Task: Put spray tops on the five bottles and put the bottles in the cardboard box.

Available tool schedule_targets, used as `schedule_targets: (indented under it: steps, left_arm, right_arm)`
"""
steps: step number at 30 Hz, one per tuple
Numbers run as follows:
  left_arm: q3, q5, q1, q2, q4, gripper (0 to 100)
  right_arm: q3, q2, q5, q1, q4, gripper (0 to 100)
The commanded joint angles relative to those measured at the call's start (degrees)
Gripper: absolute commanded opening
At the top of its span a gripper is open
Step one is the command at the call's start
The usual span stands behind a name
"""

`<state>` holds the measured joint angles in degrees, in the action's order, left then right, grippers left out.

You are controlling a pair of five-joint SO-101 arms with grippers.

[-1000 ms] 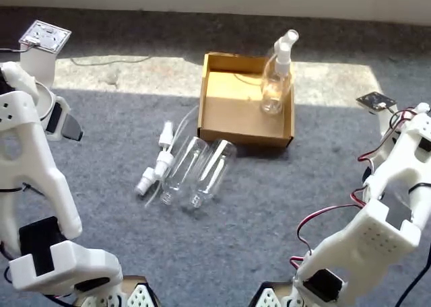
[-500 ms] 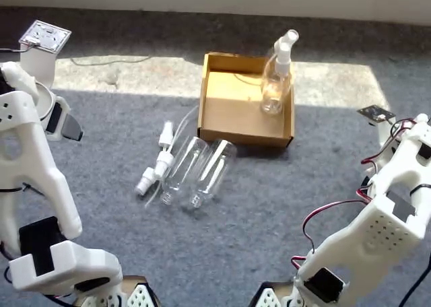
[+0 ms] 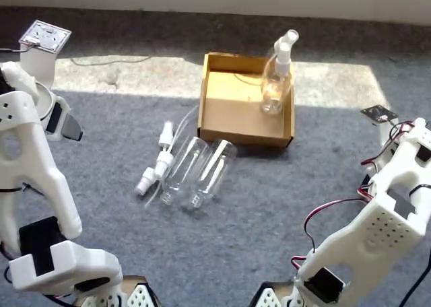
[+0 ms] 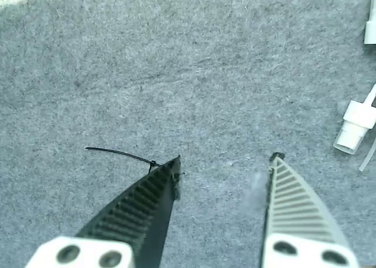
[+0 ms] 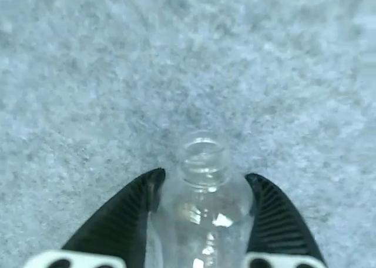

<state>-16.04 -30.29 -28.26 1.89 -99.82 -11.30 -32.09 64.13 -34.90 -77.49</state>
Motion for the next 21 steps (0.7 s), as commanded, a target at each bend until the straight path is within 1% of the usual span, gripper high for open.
schedule_targets:
  steps: [1,3,7,10,12,17,19,21]
  left_arm:
    - [-0.66,0.53,0.92,0.57,-0.44,22]
    - [-0.57,0.53,0.92,0.57,-0.44,22]
    - [-0.57,0.53,1.10,0.57,-0.44,22]
    - [-0.92,0.53,1.36,0.57,-0.44,22]
    - [-0.75,0.62,2.95,0.57,-0.53,21]
    - [0.40,0.70,12.79,0.57,-0.62,9]
    - [2.07,3.87,17.01,0.57,-0.26,11]
    - [3.91,8.62,20.44,0.48,-0.18,16]
  right_arm:
    - [-0.57,0.31,-5.27,0.48,0.66,3.6]
    - [-0.66,0.57,-7.56,0.48,0.66,0.5]
    - [-0.57,4.09,-12.84,0.66,0.57,0.3]
    - [-0.57,9.63,-18.29,0.66,0.57,0.3]
    - [-0.22,14.46,-21.45,1.54,0.57,0.3]
    - [2.33,28.09,-28.31,6.55,1.01,0.3]
    - [6.90,33.45,-29.80,8.48,1.27,0.3]
    - [12.18,39.52,-30.24,11.56,3.03,0.3]
